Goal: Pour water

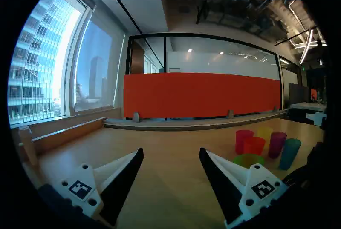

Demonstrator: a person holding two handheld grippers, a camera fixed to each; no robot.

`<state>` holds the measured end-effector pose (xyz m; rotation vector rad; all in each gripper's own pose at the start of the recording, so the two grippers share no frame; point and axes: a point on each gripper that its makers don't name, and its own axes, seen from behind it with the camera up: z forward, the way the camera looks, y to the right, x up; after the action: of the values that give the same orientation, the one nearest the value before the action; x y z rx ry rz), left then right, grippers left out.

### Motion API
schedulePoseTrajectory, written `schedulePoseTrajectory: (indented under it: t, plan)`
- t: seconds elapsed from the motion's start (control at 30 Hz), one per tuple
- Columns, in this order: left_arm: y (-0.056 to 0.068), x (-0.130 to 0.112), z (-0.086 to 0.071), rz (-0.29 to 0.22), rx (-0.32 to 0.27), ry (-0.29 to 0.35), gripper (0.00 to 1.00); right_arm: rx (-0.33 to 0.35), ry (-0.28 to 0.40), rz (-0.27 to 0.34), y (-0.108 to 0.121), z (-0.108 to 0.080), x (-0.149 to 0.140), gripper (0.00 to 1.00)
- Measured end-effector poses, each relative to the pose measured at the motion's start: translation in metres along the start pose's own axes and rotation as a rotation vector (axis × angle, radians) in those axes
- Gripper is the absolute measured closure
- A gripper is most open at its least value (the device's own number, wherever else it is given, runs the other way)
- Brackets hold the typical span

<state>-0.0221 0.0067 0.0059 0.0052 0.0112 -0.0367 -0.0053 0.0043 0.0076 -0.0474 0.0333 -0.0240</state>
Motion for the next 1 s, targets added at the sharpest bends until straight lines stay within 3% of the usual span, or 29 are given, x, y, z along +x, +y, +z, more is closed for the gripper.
schedulePoseTrajectory:
  t: [0.3, 1.0]
  plan:
    - [0.000, 0.000, -0.001, 0.000, 0.000, 0.000, 0.03, -0.013, -0.017, -0.009, 0.004, 0.003, -0.012, 0.00]
    - [0.000, 0.000, 0.000, 0.000, 0.000, 0.000, 0.03, -0.006, 0.002, 0.000, 0.006, -0.001, -0.010, 0.00]
